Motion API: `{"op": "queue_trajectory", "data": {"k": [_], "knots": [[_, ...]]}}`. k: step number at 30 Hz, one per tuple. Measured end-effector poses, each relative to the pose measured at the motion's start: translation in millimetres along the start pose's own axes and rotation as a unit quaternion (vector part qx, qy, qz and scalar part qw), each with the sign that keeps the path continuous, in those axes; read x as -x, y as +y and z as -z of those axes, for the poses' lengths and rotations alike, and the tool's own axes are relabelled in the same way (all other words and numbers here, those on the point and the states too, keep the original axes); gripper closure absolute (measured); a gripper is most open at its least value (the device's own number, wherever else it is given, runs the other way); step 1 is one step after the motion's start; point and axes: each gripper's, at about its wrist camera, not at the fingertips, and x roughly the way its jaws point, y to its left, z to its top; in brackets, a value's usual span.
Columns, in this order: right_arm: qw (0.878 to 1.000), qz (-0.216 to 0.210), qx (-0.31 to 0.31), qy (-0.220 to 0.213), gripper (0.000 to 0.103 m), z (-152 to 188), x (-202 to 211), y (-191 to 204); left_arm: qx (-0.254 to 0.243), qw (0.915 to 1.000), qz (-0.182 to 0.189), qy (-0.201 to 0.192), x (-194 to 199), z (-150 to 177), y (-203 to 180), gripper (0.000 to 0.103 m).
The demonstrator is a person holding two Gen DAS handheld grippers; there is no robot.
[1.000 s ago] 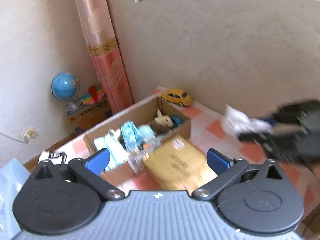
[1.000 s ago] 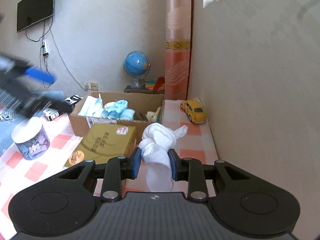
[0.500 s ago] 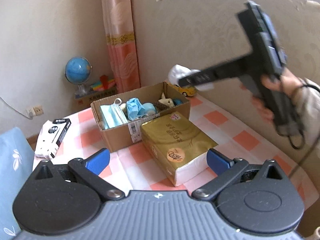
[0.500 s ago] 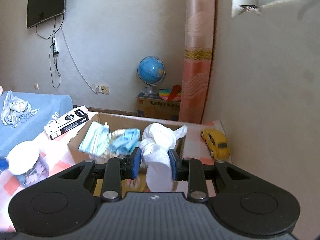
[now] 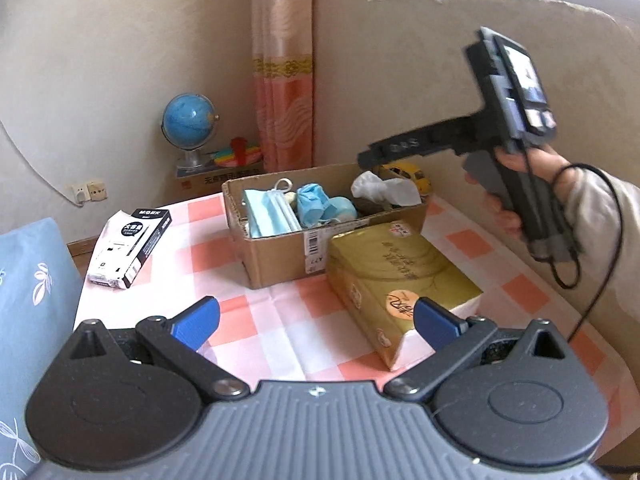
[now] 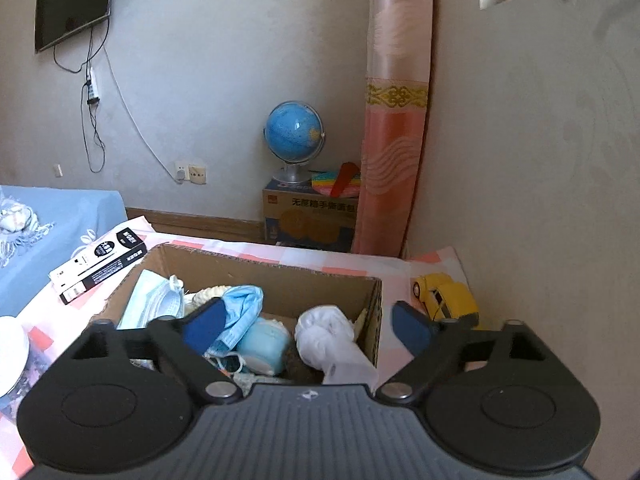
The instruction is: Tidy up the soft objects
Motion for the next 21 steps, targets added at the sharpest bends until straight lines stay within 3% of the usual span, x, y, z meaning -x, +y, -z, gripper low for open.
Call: {"op": "queue_trajectory", "data": {"k": [2, 8, 15, 21], "knots": [[1.0, 0.005, -0.007, 0.006, 0.0, 3.5, 9.8, 0.6, 0.003, 1.0, 0.001, 0.0, 0.5, -0.3, 1.1, 0.0], [0.999, 0.014, -0.02, 0.048, 0.0, 21.5, 48.9, 13.7, 0.005, 0.9997, -0.023, 0.012, -0.6, -4.8, -3.0, 0.0], [0.992, 0.066, -0.047, 0.098, 0.0, 44.5, 93.8, 34.1, 0.055, 0.996, -0.06, 0.035, 1.3, -23.0, 1.5, 0.0], [0.991, 0.084, -0.056, 0.09, 0.0, 46.4, 124.9, 46.9, 0.065, 0.9925, -0.097, 0.037, 5.1, -47.8, 0.9, 0.0]]}}
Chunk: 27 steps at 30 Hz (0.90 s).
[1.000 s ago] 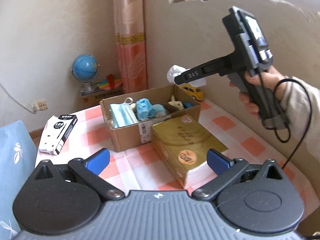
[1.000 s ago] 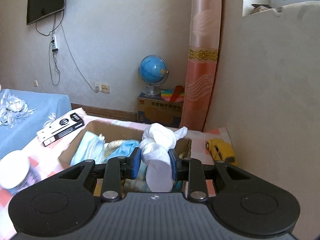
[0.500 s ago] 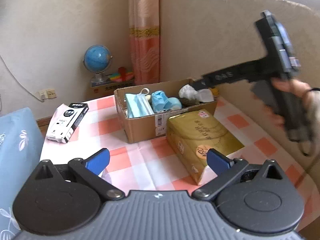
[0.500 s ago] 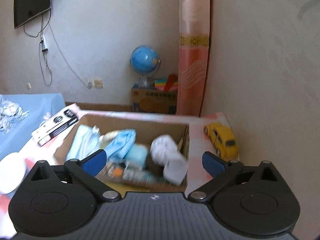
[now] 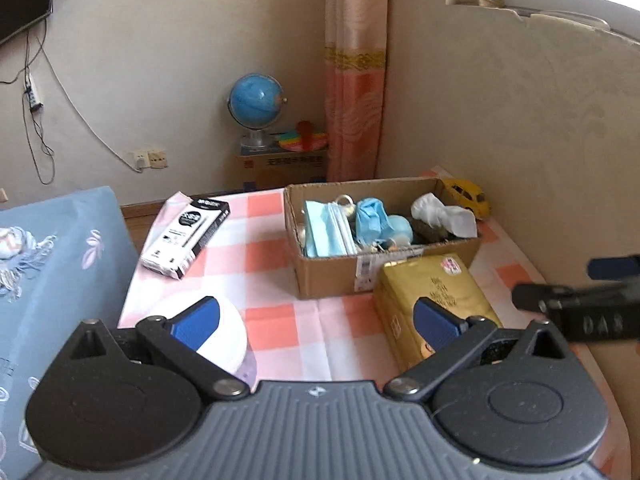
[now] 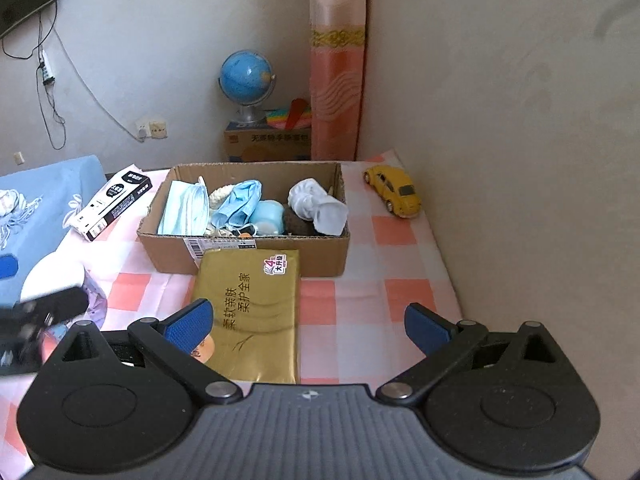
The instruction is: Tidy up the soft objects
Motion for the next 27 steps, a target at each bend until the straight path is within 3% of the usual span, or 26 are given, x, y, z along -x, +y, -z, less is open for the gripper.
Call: {"op": "queue_trajectory", "data": {"k": [7, 27], "knots": [[1.0, 0.004, -0.011, -0.009, 0.0, -6.2, 10.7, -4.2, -0.013, 0.9998, -0.016, 0.002, 1.0, -13.8, -10.6, 0.0], [1.0, 0.008, -0.017, -0.013, 0.0, -7.2, 14.1, -6.1, -0.023, 0.9995, -0.015, 0.014, -5.6, -16.8, -21.2, 0.0]]}}
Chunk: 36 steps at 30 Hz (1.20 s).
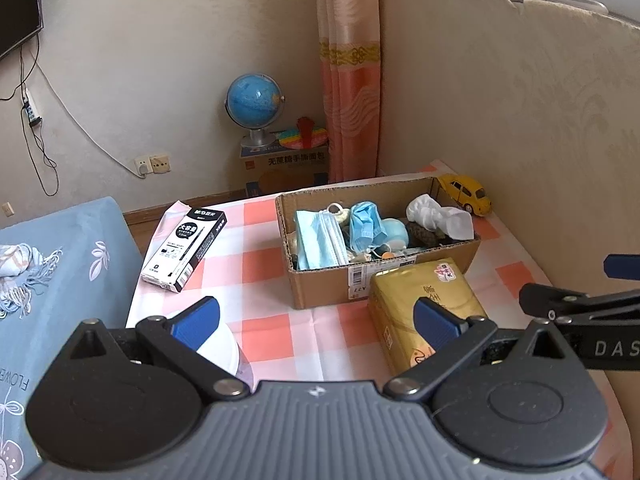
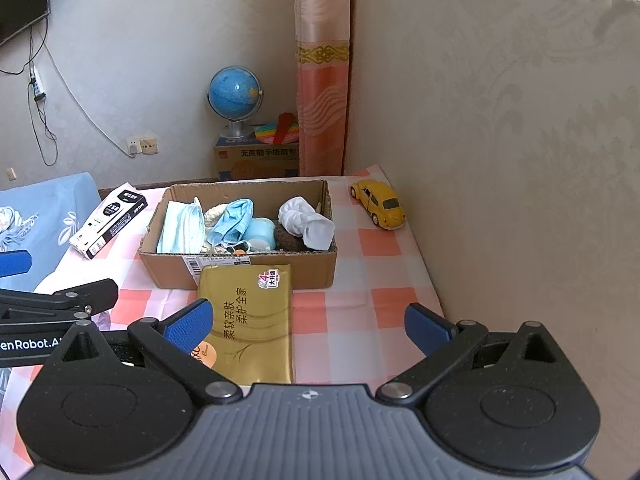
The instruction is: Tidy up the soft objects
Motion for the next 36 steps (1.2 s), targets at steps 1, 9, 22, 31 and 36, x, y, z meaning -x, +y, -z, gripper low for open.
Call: {"op": "queue_trajectory", "data": {"k": [1, 9, 22, 31, 36], "knots": [[1.0, 0.0, 0.0, 0.0, 0.0, -0.1, 0.0, 0.0, 0.0, 1.0, 0.0, 0.0, -0.1, 0.2, 0.0, 0.0], [1.0, 0.0, 0.0, -0.001, 0.0, 0.8, 0.9, -0.4, 0.0, 1.0, 0.0, 0.0, 0.5, 0.3, -0.2, 0.0], [1.0, 0.0, 0.001, -0.003, 0.0, 1.4, 2.5, -0.9, -0.002, 1.0, -0.001, -0.003, 2.8, -0.4, -0.6, 0.0], [1.0, 0.001, 0.001, -0.005, 0.0, 1.0, 4.9, -1.0, -0.002, 1.0, -0.002, -0.003, 3.2, -0.3, -0.8, 0.0], [1.0, 0.0, 0.002, -0.005, 0.0, 1.0, 5.5, -1.0, -0.003, 1.0, -0.003, -0.004, 5.2, -0.4, -1.3, 0.0]]}}
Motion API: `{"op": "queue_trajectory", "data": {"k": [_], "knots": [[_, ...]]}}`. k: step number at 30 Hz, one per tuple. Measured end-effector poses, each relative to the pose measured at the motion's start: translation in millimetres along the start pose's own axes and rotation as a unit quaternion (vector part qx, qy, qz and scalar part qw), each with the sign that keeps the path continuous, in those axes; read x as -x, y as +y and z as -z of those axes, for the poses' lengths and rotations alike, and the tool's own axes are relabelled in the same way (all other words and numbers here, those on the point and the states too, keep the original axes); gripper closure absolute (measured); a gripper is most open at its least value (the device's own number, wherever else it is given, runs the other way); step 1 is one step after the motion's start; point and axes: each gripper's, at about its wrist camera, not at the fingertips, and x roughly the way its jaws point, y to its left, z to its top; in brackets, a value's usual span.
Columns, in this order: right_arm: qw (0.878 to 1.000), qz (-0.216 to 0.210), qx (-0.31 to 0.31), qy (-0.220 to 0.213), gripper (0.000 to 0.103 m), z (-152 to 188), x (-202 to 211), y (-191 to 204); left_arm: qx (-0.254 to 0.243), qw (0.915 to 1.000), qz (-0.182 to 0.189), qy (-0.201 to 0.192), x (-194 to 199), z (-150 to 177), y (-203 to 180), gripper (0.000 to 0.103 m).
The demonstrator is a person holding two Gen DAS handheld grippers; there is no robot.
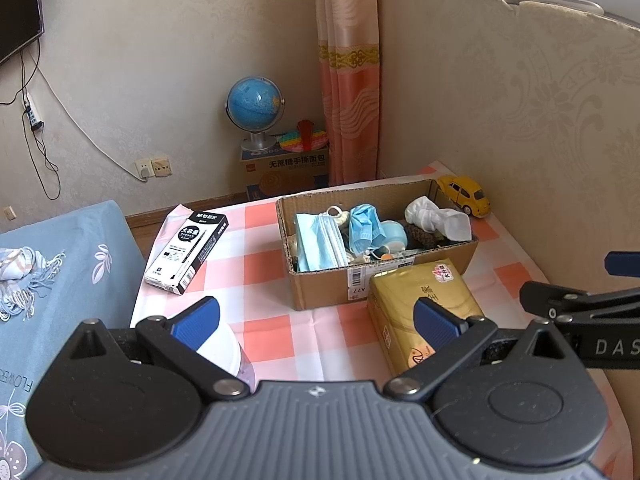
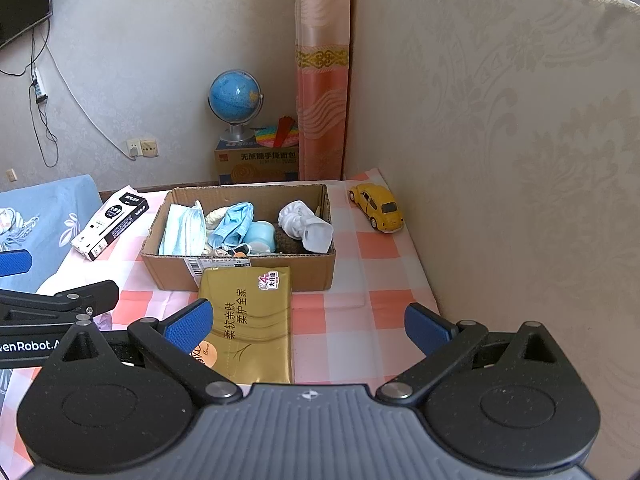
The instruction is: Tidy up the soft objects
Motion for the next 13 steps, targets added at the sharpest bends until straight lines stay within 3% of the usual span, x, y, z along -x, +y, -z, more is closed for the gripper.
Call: {"op": "queue_trajectory", "data": {"k": [13], "knots": [[1.0, -0.001, 0.0, -0.002, 0.0, -0.5, 3.0, -0.6, 0.001, 1.0, 0.001, 0.002, 2.2, 0.4, -0.3, 0.0]]}}
